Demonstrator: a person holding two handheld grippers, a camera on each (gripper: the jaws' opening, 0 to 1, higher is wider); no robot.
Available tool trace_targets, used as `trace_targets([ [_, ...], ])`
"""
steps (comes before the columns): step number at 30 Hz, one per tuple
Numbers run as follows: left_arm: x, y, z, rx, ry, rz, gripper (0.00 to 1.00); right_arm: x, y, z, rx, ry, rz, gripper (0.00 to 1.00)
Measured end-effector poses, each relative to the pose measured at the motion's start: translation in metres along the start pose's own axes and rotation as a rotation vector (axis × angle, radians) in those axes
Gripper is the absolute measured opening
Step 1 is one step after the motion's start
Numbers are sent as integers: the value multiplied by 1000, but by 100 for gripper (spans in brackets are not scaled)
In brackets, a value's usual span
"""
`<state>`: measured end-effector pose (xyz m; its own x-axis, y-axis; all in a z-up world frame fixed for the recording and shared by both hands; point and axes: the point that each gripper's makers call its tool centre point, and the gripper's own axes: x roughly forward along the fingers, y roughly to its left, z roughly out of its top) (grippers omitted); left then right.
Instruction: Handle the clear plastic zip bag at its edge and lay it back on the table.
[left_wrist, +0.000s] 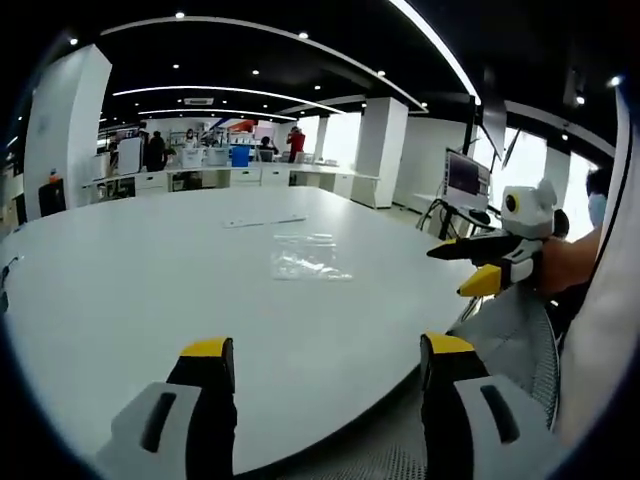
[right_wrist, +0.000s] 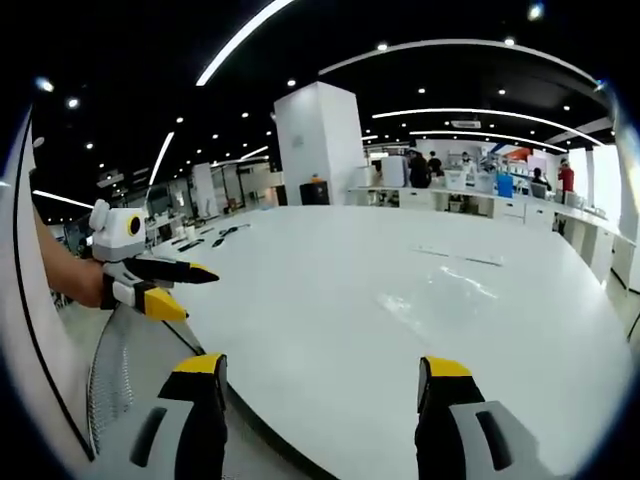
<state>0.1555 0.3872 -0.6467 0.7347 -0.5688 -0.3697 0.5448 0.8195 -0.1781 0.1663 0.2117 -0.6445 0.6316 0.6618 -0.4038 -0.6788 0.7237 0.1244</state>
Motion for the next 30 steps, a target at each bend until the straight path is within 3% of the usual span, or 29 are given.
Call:
trace_targets([
  [10, 2, -4, -3, 2, 32, -7, 75, -2, -6, 1, 1, -20, -16, 77],
  [17, 2, -9, 1, 7, 27, 0, 74, 0, -6, -2, -6, -10, -9, 76],
  [30, 1, 1, 2, 0, 4, 11, 74, 2, -2, -5, -12, 11, 2, 75],
])
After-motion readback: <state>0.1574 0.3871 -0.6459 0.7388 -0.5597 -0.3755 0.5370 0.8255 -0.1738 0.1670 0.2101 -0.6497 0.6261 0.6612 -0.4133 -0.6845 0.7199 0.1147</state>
